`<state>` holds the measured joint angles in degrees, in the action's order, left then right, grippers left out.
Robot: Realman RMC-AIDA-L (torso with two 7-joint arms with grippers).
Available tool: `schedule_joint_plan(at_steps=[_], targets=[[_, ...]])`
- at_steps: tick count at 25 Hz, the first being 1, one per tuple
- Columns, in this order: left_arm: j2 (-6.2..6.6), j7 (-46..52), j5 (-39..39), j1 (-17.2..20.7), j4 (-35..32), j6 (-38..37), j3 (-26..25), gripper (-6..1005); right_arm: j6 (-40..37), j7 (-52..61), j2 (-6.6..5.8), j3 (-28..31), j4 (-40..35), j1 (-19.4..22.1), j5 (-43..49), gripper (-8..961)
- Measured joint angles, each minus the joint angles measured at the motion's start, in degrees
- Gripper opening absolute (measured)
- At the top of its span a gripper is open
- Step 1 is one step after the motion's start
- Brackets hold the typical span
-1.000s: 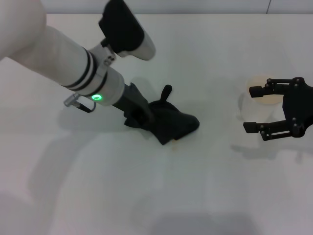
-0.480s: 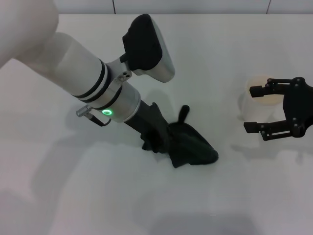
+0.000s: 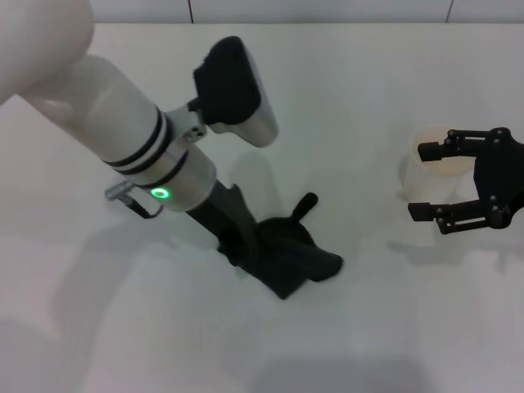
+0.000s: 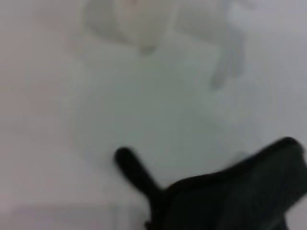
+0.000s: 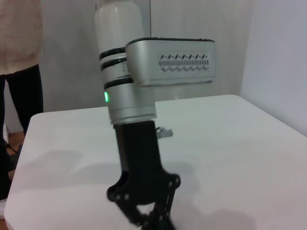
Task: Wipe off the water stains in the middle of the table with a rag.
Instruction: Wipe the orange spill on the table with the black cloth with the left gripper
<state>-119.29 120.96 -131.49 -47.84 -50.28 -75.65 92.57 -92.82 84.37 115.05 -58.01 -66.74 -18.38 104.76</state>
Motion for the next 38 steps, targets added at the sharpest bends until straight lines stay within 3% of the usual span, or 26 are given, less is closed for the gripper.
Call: schedule_joint_plan(at_steps=[9, 20, 28, 38], targets=[[-0.07, 5.36, -7.02, 0.43, -0.42, 3.60, -7.42, 144, 0.00, 0.00, 0.00, 0.00, -0.09, -0.10, 0.00, 842], [-0.02, 12.90, -13.49, 0.47, -2.01, 10.21, -7.76, 151, 0.00, 0.04, 0.00, 0.70, -0.16, -0.12, 0.01, 842], [-0.15, 10.88, -13.02, 0.49, -1.77, 10.85, -7.20, 156, 0.11, -0.01, 0.00, 0.80, -0.15, -0.34, 0.00, 842], [-0.30, 7.94, -7.01, -0.18, -1.76, 15.22, 4.23, 162, 0.26, -0.10, 0.02, 0.78, 0.02, -1.03, -0.08, 842]])
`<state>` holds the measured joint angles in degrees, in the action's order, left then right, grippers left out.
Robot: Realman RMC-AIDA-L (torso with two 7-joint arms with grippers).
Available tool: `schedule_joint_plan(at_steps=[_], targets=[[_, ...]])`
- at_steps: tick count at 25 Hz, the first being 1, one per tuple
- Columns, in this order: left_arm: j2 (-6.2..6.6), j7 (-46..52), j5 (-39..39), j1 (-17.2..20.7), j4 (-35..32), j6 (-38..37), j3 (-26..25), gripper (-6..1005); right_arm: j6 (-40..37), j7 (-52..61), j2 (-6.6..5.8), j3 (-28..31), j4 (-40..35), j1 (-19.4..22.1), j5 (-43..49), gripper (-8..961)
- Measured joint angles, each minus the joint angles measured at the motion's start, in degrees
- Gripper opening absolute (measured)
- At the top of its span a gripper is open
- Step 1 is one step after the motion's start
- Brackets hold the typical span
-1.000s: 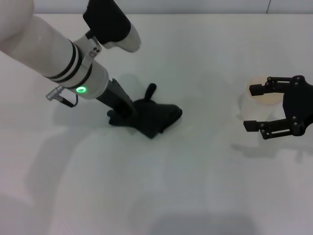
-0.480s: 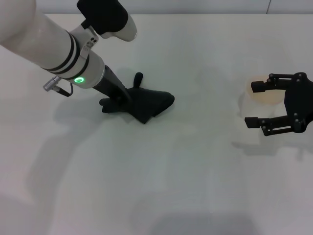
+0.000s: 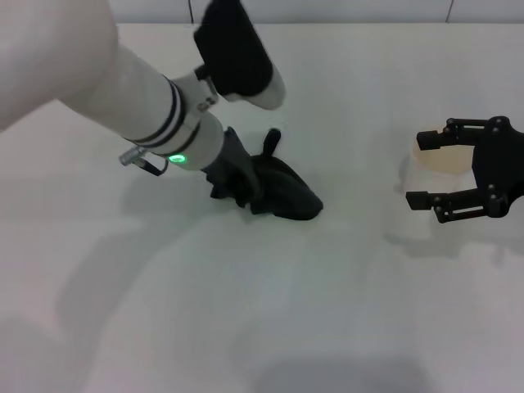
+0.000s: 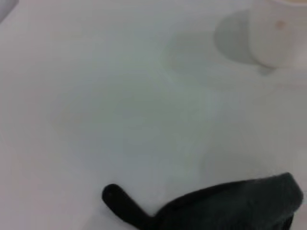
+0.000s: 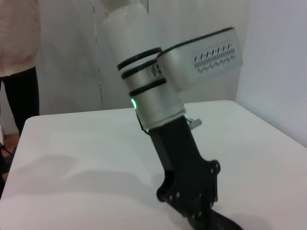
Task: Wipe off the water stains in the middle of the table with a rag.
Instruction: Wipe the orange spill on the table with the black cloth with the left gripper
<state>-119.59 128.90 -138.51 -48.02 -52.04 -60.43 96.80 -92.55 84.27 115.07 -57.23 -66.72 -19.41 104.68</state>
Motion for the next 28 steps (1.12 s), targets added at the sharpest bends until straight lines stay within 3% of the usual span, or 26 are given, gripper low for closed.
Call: schedule_joint_plan(at_steps=[9, 18, 23, 28], targets=[[-0.03, -4.02, 3.40, 0.56, -3.49, 0.34, 4.38, 167, 0.02, -0.07, 0.00, -0.10, 0.10, 0.19, -0.01, 842], [0.05, -6.76, 3.24, 4.61, -10.04, -0.29, 8.97, 173, 0.01, -0.07, -0.02, 0.01, -0.10, 0.10, -0.01, 842], [0.04, -4.64, 0.07, 4.93, -9.99, -0.51, 9.38, 176, 0.00, -0.07, -0.02, 0.02, -0.14, -0.03, 0.00, 842], [0.21, 4.19, -7.84, 4.32, -8.67, -1.36, 7.47, 179, 0.00, -0.07, -0.02, 0.02, -0.17, -0.04, 0.00, 842]])
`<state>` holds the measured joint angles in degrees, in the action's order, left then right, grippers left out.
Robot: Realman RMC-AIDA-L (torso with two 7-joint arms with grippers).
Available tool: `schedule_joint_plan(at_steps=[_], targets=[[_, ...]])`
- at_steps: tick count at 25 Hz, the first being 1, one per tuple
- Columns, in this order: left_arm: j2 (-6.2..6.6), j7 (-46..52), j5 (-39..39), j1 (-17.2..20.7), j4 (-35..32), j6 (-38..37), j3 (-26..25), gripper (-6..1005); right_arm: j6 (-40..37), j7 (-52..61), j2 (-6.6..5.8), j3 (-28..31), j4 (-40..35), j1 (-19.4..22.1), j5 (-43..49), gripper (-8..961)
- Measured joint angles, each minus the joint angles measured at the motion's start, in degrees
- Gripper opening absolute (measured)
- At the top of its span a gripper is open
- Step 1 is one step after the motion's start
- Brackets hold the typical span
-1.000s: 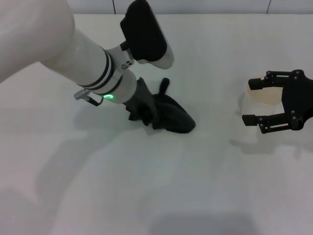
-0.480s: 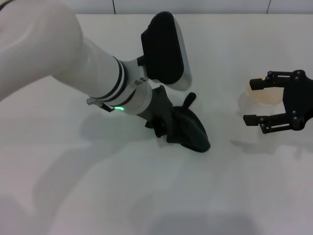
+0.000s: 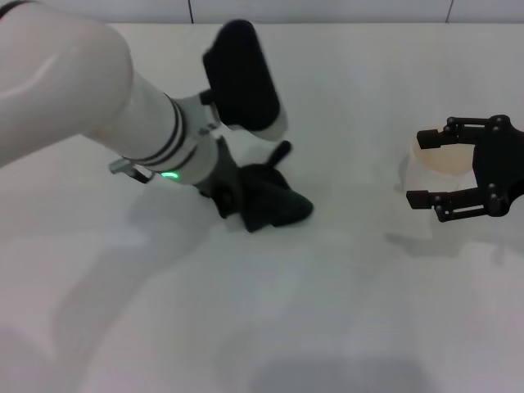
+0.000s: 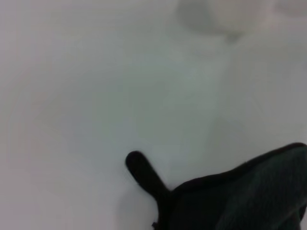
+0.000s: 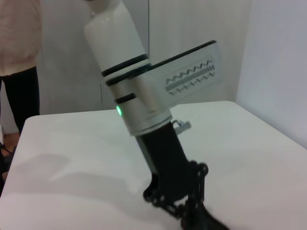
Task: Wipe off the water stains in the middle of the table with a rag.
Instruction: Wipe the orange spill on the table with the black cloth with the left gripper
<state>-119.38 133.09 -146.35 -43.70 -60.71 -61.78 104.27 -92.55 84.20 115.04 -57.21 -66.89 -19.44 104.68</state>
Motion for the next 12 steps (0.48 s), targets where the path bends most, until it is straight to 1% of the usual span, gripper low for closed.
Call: schedule_joint_plan(at_steps=[3, 5, 9, 12], targets=[[-0.01, 5.92, -5.13, -0.33, -0.33, -0.81, -2.08, 181, 0.00, 0.00, 0.00, 0.00, 0.00, 0.00, 0.00, 842], [0.02, 8.50, -6.76, -0.74, -0.39, -1.16, -2.99, 182, 0.00, 0.00, 0.00, 0.00, 0.00, -0.05, 0.00, 842], [-0.02, 11.63, -8.06, -1.36, -0.23, -1.84, -4.09, 185, 0.00, 0.00, 0.03, 0.00, 0.00, -0.37, 0.00, 842], [-0.03, 11.32, -7.91, -1.38, -0.75, -2.39, -3.88, 187, -0.03, 0.00, 0.02, 0.09, 0.00, -0.44, 0.00, 842]])
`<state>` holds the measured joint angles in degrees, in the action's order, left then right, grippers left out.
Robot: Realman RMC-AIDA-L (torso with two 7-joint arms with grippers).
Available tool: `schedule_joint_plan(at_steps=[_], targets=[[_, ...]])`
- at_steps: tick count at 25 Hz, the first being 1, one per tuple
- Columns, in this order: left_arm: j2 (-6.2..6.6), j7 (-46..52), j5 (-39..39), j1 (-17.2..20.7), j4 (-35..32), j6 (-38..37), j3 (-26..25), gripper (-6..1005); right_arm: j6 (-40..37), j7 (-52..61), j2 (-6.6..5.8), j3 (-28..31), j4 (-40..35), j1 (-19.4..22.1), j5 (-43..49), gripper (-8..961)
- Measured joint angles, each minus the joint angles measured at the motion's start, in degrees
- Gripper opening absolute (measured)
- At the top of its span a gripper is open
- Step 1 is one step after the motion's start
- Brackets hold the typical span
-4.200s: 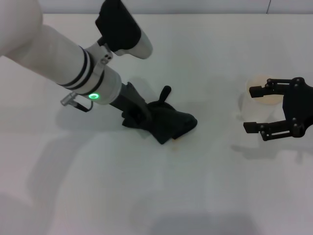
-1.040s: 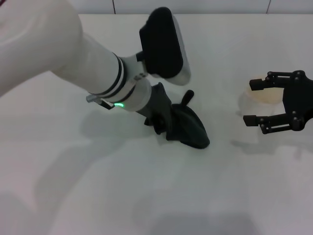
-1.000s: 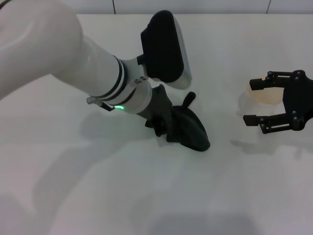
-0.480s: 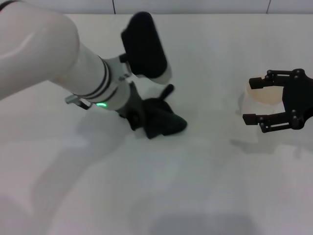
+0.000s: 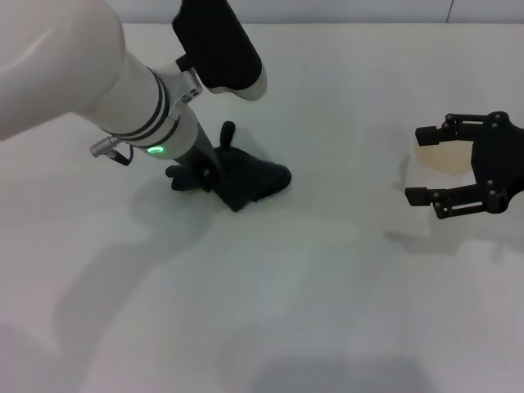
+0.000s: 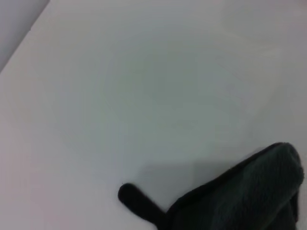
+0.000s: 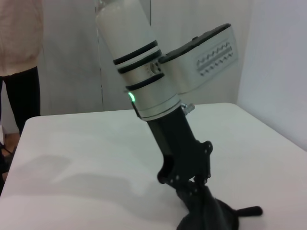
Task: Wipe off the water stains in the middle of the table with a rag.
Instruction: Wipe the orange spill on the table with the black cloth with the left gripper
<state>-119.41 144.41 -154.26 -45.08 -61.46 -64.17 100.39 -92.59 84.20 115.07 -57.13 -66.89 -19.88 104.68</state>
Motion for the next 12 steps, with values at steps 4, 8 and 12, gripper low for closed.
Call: schedule_joint_plan(at_steps=[4, 8, 12], targets=[[-0.08, -2.90, 1.43, 2.03, -4.26, -2.82, 0.52, 189, -0.03, 0.03, 0.01, 0.55, 0.00, 0.00, -0.13, 842], [-0.11, -3.06, 1.59, 3.68, -7.39, -5.20, 0.51, 192, -0.03, 0.07, -0.04, 0.62, 0.01, -0.04, -0.47, 842], [-0.18, -2.60, 1.49, 3.79, -6.09, -7.18, 0.51, 194, 0.00, 0.08, -0.04, 0.68, 0.00, -0.16, -0.54, 842]])
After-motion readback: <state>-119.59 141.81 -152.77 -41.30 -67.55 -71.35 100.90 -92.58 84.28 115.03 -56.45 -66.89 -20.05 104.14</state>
